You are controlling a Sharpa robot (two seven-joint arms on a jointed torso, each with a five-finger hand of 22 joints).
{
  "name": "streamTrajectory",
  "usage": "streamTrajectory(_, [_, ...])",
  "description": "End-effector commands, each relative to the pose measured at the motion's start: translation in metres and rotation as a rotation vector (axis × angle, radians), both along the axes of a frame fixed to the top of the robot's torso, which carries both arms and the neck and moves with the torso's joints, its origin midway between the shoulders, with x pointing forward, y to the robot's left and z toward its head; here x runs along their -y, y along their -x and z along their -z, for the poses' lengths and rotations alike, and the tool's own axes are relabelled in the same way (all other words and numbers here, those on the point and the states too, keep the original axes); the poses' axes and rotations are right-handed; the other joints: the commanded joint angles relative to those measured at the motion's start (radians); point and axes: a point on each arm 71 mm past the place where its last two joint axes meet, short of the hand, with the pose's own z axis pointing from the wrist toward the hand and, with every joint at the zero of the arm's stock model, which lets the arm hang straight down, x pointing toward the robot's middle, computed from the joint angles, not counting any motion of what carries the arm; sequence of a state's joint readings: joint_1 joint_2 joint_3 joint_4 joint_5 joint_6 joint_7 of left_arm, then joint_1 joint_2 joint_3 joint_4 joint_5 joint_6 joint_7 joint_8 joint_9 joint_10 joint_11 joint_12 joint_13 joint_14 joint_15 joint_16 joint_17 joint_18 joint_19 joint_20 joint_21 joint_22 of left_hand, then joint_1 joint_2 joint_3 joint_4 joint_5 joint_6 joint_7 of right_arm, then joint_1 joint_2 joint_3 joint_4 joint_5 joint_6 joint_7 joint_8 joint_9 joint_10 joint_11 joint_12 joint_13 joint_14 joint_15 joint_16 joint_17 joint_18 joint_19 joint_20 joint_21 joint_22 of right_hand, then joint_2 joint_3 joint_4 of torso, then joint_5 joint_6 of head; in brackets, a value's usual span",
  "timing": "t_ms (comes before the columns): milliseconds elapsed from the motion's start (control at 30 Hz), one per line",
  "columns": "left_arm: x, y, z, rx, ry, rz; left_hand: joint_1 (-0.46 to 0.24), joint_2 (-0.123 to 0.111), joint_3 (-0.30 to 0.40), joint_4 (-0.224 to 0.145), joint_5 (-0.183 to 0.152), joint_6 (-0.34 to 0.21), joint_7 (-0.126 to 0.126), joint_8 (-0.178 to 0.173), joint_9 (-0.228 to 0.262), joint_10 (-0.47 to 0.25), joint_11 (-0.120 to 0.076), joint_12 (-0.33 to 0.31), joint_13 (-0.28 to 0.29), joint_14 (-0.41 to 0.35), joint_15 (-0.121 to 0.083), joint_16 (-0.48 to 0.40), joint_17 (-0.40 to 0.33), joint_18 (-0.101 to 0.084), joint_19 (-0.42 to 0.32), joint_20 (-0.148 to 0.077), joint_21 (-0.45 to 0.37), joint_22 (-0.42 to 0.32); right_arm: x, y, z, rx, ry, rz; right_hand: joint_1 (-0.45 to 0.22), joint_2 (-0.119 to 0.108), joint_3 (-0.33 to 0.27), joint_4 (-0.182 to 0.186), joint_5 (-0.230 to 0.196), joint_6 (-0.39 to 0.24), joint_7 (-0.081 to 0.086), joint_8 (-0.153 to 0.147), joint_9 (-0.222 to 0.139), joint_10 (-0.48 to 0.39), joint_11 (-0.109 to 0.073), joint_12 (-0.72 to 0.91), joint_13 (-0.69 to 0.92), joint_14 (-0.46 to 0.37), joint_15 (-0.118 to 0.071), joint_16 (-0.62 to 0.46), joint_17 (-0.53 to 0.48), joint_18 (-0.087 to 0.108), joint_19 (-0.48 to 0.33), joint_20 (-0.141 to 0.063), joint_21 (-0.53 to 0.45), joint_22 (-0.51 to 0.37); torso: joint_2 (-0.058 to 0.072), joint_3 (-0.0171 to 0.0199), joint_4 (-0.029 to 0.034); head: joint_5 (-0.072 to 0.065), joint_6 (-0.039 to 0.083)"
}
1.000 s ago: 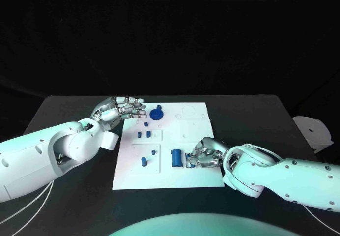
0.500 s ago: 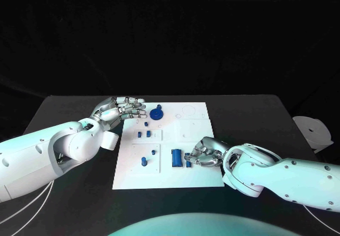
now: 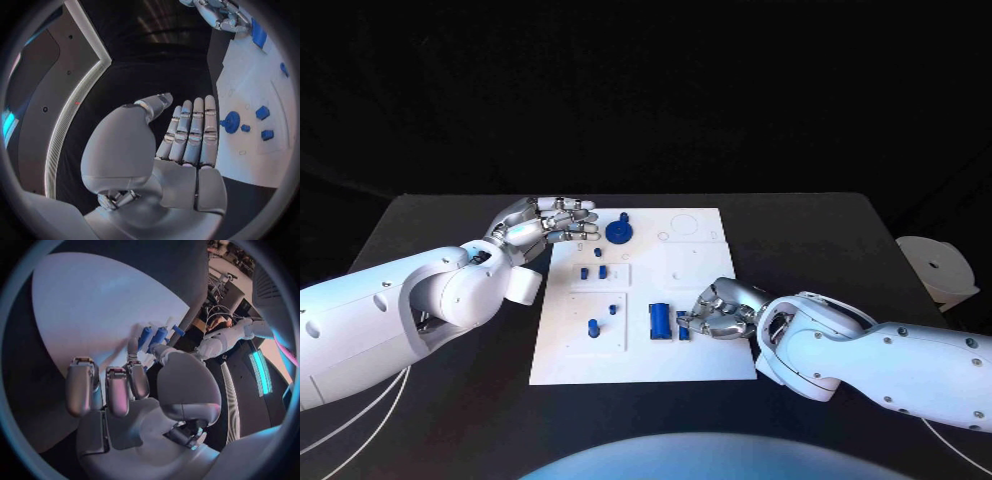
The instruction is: Assemble the parts on the task board
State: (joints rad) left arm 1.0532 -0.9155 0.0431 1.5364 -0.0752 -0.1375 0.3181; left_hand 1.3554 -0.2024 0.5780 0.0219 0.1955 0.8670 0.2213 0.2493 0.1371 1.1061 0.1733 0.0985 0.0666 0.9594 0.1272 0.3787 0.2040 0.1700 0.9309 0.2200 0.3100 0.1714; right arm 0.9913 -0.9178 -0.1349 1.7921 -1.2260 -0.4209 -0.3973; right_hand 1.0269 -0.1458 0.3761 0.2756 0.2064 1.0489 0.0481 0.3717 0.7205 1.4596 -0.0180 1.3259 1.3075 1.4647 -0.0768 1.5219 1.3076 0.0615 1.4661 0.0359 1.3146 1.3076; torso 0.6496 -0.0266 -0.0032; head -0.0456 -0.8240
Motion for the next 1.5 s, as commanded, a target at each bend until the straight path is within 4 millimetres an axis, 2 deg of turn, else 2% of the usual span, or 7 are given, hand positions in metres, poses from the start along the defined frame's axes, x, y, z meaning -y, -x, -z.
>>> streamTrajectory(33, [0.002, 0.001, -0.001, 0.005, 0.007, 0.02, 0.001, 0.01, 0.004, 0.001, 0.003, -0.008, 0.018, -0.005, -0.002, -0.008, 0.0, 0.003, 0.001, -0.005, 0.0, -0.004, 0.002, 0.009, 0.005, 0.003, -0.005, -0.001, 0.001, 0.002, 0.0, 0.001, 0.013, -0.032, 0.042, -0.004, -0.013, -0.008, -0.049, 0.0, 0.003, 0.005, -0.001, 0.007, -0.003, 0.006, 0.088, 0.085, -0.005, 0.004, 0.158, -0.014, 0.025, -0.007, 0.005, 0.2, 0.0, 0.0004, -0.0008, 0.002, 0.0])
streamTrajectory(133, [0.002, 0.001, -0.001, 0.005, 0.007, 0.02, 0.001, 0.01, 0.004, 0.001, 0.003, -0.009, 0.018, -0.004, -0.002, -0.009, 0.0, 0.004, 0.001, -0.005, 0.001, -0.004, 0.002, 0.009, 0.006, 0.003, -0.006, -0.002, 0.002, 0.004, -0.001, 0.0, 0.013, -0.041, 0.058, -0.011, -0.027, -0.006, -0.081, -0.001, 0.004, 0.005, -0.003, 0.007, -0.003, 0.005, 0.089, 0.085, -0.004, 0.004, 0.158, -0.014, 0.025, -0.007, 0.006, 0.2, 0.001, 0.0007, -0.0014, 0.003, 0.001])
streamTrajectory(367, [0.002, 0.0, 0.0, 0.003, 0.007, 0.021, 0.001, 0.01, 0.004, 0.001, 0.003, -0.009, 0.018, -0.004, -0.002, -0.009, 0.0, 0.004, 0.001, -0.005, 0.001, -0.004, 0.002, 0.009, 0.006, 0.003, -0.006, -0.002, 0.003, 0.007, -0.002, 0.0, 0.012, -0.054, 0.057, -0.012, -0.046, 0.008, -0.109, -0.001, 0.004, 0.006, -0.005, 0.007, -0.002, 0.005, 0.09, 0.085, -0.004, 0.004, 0.158, -0.014, 0.025, -0.006, 0.006, 0.2, 0.0, 0.001, -0.0021, 0.002, 0.001])
streamTrajectory(933, [0.003, 0.0, 0.0, 0.003, 0.006, 0.024, 0.001, 0.01, 0.004, 0.001, 0.003, -0.009, 0.018, -0.004, -0.002, -0.009, 0.0, 0.004, 0.001, -0.005, 0.001, -0.004, 0.002, 0.009, 0.006, 0.003, -0.006, -0.002, 0.003, 0.009, 0.002, -0.029, 0.025, -0.073, 0.061, -0.013, -0.055, 0.009, -0.117, 0.0, 0.004, 0.007, -0.005, 0.008, -0.002, 0.006, 0.091, 0.085, -0.004, 0.004, 0.158, -0.014, 0.026, -0.006, 0.007, 0.2, 0.001, -0.0002, -0.0008, 0.0, 0.001])
streamTrajectory(1233, [0.003, 0.001, 0.0, 0.002, 0.005, 0.024, 0.001, 0.01, 0.004, 0.001, 0.003, -0.009, 0.018, -0.004, -0.002, -0.009, 0.0, 0.004, 0.001, -0.005, 0.001, -0.004, 0.002, 0.009, 0.006, 0.003, -0.006, -0.002, 0.004, 0.003, 0.007, -0.016, 0.049, -0.058, 0.072, -0.001, -0.056, 0.009, -0.12, 0.002, 0.003, 0.009, -0.005, 0.009, -0.003, 0.007, 0.092, 0.085, -0.004, 0.005, 0.161, -0.015, 0.026, -0.006, 0.009, 0.201, 0.002, 0.0007, 0.001, 0.0, -0.001])
streamTrajectory(1500, [0.003, 0.0, 0.0, 0.002, 0.005, 0.023, 0.001, 0.01, 0.004, 0.001, 0.003, -0.009, 0.018, -0.004, -0.002, -0.009, 0.0, 0.004, 0.001, -0.005, 0.001, -0.004, 0.002, 0.009, 0.006, 0.003, -0.006, -0.002, 0.004, 0.002, 0.007, -0.009, 0.053, -0.056, 0.081, 0.005, -0.056, 0.008, -0.117, 0.003, 0.002, 0.01, -0.006, 0.01, -0.004, 0.009, 0.094, 0.085, -0.005, 0.005, 0.16, -0.015, 0.026, -0.007, 0.009, 0.201, -0.001, 0.001, -0.0027, 0.002, 0.001])
